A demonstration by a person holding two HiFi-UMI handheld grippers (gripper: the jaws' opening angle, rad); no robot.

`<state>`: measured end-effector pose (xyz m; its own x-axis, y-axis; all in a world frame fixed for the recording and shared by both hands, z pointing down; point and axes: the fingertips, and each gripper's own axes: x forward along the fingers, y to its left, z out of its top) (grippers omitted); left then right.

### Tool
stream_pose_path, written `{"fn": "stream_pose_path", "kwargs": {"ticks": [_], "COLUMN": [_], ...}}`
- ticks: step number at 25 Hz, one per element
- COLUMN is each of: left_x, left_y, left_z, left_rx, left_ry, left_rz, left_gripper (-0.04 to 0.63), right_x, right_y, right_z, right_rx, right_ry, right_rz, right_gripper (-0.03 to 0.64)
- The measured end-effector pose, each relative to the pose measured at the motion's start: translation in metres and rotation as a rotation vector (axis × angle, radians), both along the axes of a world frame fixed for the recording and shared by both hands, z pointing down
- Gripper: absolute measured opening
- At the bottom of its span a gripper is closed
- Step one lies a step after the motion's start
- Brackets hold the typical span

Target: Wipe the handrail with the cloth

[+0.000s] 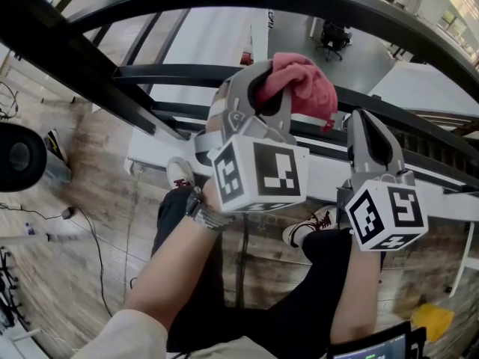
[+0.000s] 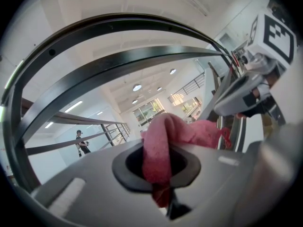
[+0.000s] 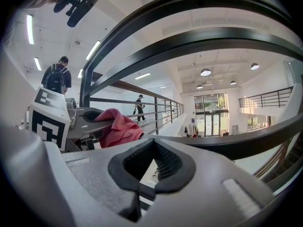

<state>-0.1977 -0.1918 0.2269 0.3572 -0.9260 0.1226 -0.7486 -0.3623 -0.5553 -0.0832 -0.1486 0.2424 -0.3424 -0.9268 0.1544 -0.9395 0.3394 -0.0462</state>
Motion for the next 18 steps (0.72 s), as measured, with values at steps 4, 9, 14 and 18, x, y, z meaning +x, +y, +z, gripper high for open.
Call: {"fn": "stream_pose_path", "kwargs": {"ticks": [4, 9, 14, 18], "left_x": [-0.0002, -0.0016, -0.0041, -0.005], "left_y": [0.0008, 0.0002, 0.0005, 0.0005], "left_z": [-0.0033, -0.0006, 0.0003, 0.0008], "left_rx": [-0.004, 0.0, 0.002, -0.001], "left_ry": [0.005, -0.021, -0.017, -0.018], "left_rz": [-0.01, 0.017, 0.021, 0.028], "left_gripper": [0.026, 0.026, 0.026, 0.026], "right_x": [-0.0006, 0.0024, -0.0005, -0.0054], "right_y": [-0.0004, -0.0004, 0.0004, 0.0002], "right_z": [0.0022, 0.0028, 0.0029, 0.0042], "right_rx": [-0.004, -0.009, -0.009, -0.012], "right_ry": [0.007, 0.009, 0.017, 0.023], "right_rz": [-0.003, 0.004, -0.002, -0.01], "right_gripper": [0.002, 0.002, 0.002, 0.002]}}
